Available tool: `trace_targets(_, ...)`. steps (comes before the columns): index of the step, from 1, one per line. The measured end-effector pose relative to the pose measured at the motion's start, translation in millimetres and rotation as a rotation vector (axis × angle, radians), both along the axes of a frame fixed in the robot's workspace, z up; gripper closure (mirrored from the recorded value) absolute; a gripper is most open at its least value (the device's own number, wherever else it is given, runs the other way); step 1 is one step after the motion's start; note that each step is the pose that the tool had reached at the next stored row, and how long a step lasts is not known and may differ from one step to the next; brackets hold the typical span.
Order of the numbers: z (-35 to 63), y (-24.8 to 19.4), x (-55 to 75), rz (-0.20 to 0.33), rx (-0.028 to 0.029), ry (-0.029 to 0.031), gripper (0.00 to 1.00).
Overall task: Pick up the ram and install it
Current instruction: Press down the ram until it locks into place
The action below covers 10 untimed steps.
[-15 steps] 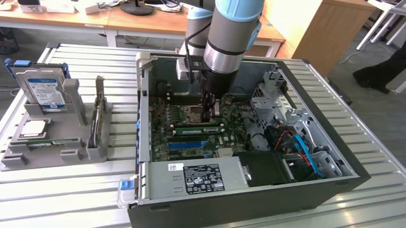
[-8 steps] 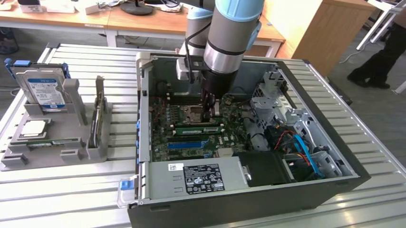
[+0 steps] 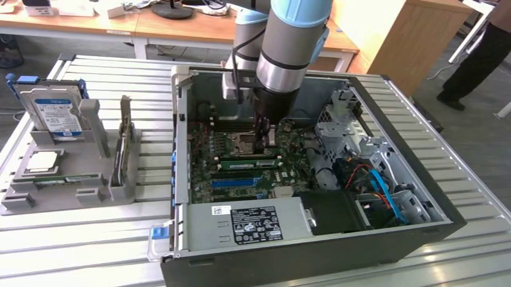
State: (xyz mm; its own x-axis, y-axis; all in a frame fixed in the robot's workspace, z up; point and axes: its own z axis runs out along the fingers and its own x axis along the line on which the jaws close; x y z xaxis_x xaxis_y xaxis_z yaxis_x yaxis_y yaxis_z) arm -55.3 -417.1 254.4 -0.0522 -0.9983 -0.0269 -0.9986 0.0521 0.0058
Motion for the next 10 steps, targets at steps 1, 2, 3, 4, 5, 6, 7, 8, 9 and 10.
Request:
trace_targets(1, -0.1, 0.0, 0.0, -0.019, 0.0001, -0.0001, 0.89)
trace_targets(2, -0.2, 0.0, 0.0, -0.037, 0.0001, -0.0001, 0.89)
trace_targets(3, -0.2, 0.0, 0.0, -0.055, 0.0001, -0.0001, 0.89)
trace_targets(4, -0.3, 0.0, 0.0, -0.073, 0.0001, 0.0000, 0.89)
trace_targets(5, -0.3, 0.0, -0.1, -0.091, 0.0001, -0.0001, 0.89)
trace_targets(6, -0.4, 0.0, -0.1, -0.109, 0.0001, -0.0001, 0.89)
trace_targets(7, -0.4, 0.0, 0.0, -0.127, 0.0001, -0.0001, 0.89)
trace_targets(8, -0.5, 0.0, 0.0, -0.146, 0.0001, -0.0001, 0.89)
trace_targets(9, -0.6, 0.0, -0.1, -0.164, 0.0001, -0.0001, 0.89)
trace_targets(10, -0.6, 0.0, 0.0, -0.182, 0.0001, -0.0001, 0.89)
